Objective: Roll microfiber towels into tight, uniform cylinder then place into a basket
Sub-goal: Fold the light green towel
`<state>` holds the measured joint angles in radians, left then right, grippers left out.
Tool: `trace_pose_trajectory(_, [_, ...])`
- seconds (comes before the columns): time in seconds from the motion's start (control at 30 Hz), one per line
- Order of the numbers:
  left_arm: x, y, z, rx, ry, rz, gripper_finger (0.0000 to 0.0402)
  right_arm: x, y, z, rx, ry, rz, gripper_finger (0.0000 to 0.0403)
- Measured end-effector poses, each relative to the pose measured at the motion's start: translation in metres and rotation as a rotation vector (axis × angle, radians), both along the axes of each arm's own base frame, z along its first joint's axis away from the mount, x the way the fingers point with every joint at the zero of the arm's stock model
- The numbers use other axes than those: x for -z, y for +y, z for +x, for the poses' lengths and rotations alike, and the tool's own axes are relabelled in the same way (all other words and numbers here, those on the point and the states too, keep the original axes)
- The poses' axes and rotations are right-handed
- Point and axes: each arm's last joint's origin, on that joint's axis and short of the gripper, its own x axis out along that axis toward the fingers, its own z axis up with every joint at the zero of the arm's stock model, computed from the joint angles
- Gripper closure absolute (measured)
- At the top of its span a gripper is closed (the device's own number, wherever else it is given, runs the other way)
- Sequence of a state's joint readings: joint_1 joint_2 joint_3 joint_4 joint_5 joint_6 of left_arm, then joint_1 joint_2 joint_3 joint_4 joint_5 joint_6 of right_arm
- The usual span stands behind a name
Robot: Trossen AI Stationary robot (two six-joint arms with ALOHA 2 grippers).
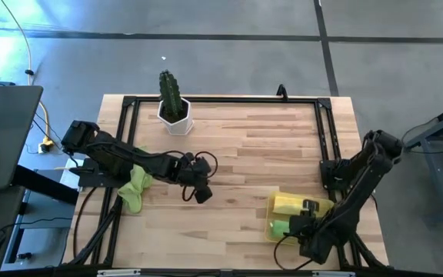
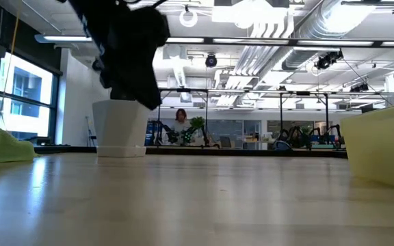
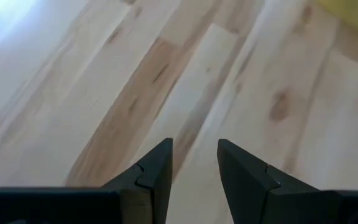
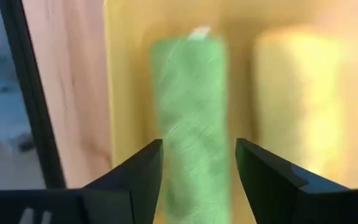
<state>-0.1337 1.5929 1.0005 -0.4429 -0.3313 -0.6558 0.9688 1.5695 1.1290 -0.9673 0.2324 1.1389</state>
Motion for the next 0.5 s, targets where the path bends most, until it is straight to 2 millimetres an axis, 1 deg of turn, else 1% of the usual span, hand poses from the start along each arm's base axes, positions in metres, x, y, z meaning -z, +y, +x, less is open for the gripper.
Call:
trace_pose_trajectory(0.1, [-0.013,-0.001,0.003,0.027,0.029,-0.02,0.0287,-0.016,-0.011,-0.002,0.033,-0.097,-0.08,0.0209])
trace_pose_trajectory(0.2, [-0.022,-0.004,-0.005,0.061,0.17,-0.058,0.0287,-0.021,-0.02,0.001,0.081,-0.214,-0.164,0.0208])
trace_pose_trajectory(0.27, [-0.024,-0.009,-0.016,0.081,0.298,-0.077,0.0287,-0.02,-0.025,0.006,0.11,-0.274,-0.217,0.0208])
trace_pose_trajectory(0.37, [-0.027,-0.018,-0.039,0.047,0.495,-0.07,0.0287,-0.019,-0.033,0.016,0.124,-0.324,-0.276,0.0208])
trace_pose_trajectory(0.43, [-0.028,-0.023,-0.055,-0.016,0.62,-0.05,0.0287,-0.02,-0.038,0.023,0.116,-0.341,-0.315,0.0208])
trace_pose_trajectory(0.5, [-0.03,-0.027,-0.07,-0.114,0.73,-0.011,0.0287,-0.021,-0.044,0.03,0.11,-0.363,-0.358,0.0208])
